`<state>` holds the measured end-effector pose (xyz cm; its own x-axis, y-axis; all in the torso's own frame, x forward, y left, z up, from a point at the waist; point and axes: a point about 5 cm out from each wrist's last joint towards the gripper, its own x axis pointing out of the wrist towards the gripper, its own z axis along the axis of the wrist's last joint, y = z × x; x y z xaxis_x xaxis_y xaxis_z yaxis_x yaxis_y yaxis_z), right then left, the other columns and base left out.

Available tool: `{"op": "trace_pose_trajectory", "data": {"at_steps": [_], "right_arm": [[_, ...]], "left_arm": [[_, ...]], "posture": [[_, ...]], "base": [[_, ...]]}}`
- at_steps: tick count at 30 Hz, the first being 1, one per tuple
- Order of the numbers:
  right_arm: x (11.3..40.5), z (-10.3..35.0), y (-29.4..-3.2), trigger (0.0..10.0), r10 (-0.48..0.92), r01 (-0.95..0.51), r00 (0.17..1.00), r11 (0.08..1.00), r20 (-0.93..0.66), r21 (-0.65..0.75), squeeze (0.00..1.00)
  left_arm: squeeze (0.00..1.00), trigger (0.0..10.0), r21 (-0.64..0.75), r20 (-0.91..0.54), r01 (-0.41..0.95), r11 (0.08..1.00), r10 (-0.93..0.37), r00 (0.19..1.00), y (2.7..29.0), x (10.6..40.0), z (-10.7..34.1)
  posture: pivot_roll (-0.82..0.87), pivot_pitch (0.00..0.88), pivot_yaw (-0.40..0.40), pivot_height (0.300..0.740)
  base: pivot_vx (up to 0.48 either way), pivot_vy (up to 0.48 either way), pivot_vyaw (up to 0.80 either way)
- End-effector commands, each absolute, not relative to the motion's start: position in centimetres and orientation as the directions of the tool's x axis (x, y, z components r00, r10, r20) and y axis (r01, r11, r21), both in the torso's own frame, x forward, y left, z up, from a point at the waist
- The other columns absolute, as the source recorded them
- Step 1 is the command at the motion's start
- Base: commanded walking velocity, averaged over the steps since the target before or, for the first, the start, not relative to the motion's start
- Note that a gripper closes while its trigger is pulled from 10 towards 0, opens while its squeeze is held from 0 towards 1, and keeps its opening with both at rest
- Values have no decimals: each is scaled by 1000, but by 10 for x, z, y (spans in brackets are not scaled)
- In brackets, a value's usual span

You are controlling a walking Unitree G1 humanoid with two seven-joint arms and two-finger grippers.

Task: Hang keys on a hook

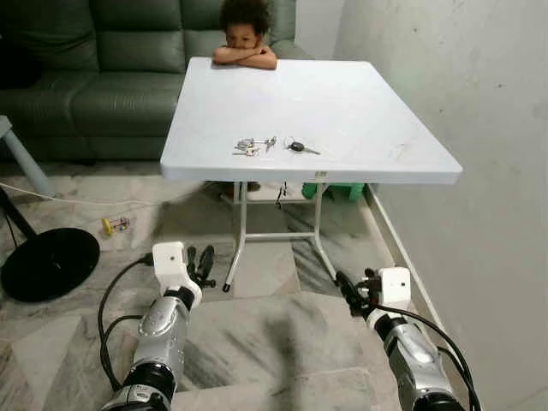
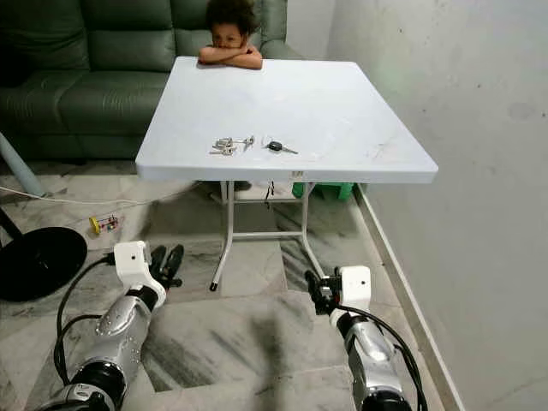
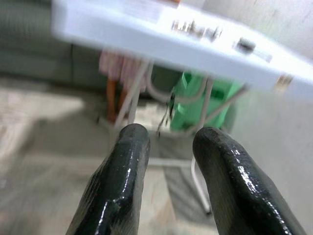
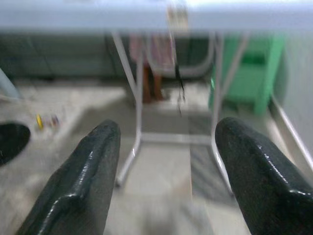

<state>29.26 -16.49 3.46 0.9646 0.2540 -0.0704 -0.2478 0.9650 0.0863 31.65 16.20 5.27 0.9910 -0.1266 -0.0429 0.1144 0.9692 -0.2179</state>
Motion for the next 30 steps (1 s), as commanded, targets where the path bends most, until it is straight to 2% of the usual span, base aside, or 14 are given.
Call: {"op": "trace_pose_trajectory", "data": {"at_steps": [1, 2, 6, 7, 14, 19, 24, 26, 30], "right_arm": [[294, 49, -163, 10000, 274, -275, 962, 959, 17, 68, 0], [292, 57, -161, 10000, 280, -284, 957, 957, 68, 57, 0], [286, 63, -158, 10000, 291, -299, 951, 952, 107, 65, 0], [277, 70, -153, 10000, 289, -300, 947, 952, 140, 60, 0], [254, 83, -147, 10000, 285, -300, 942, 952, 180, 66, 0], [243, 95, -153, 10000, 280, -295, 941, 954, 187, 51, 0], [246, 101, -162, 10000, 246, -254, 954, 967, 170, 24, 0], [252, 101, -162, 10000, 237, -240, 963, 971, 130, 7, 0], [256, 108, -161, 10000, 234, -239, 961, 971, 145, 17, 0]], "left_arm": [[0, 10000, -209, 34, 151, 966, -147, 989, 159, 316, 63], [0, 10000, -197, 83, 164, 967, -150, 985, 159, 313, 71], [0, 10000, -204, 117, 176, 963, -155, 981, 157, 307, 77], [0, 10000, -214, 144, 171, 962, -142, 979, 157, 297, 82], [0, 10000, -229, 160, 148, 962, -113, 981, 159, 275, 91], [0, 10000, -249, 149, 145, 957, -110, 983, 161, 263, 97], [0, 10000, -289, 140, 131, 948, -93, 986, 164, 267, 110], [0, 10000, -258, 87, 106, 960, -86, 992, 164, 272, 112], [0, 10000, -255, 114, 118, 960, -91, 989, 163, 276, 120]], "posture": [[78, 0, -55, 740], [78, 0, -55, 740], [78, 0, -55, 740], [78, 0, -56, 740], [78, 0, -52, 740], [85, 0, -54, 740], [89, 0, -57, 740], [90, 0, -56, 740], [89, 0, -55, 740]], "base": [[0, 0, 0], [0, 0, 0], [0, 0, 0], [0, 0, 0], [0, 0, 0], [0, 0, 0], [0, 0, 0], [0, 0, 0], [0, 0, 0]]}}
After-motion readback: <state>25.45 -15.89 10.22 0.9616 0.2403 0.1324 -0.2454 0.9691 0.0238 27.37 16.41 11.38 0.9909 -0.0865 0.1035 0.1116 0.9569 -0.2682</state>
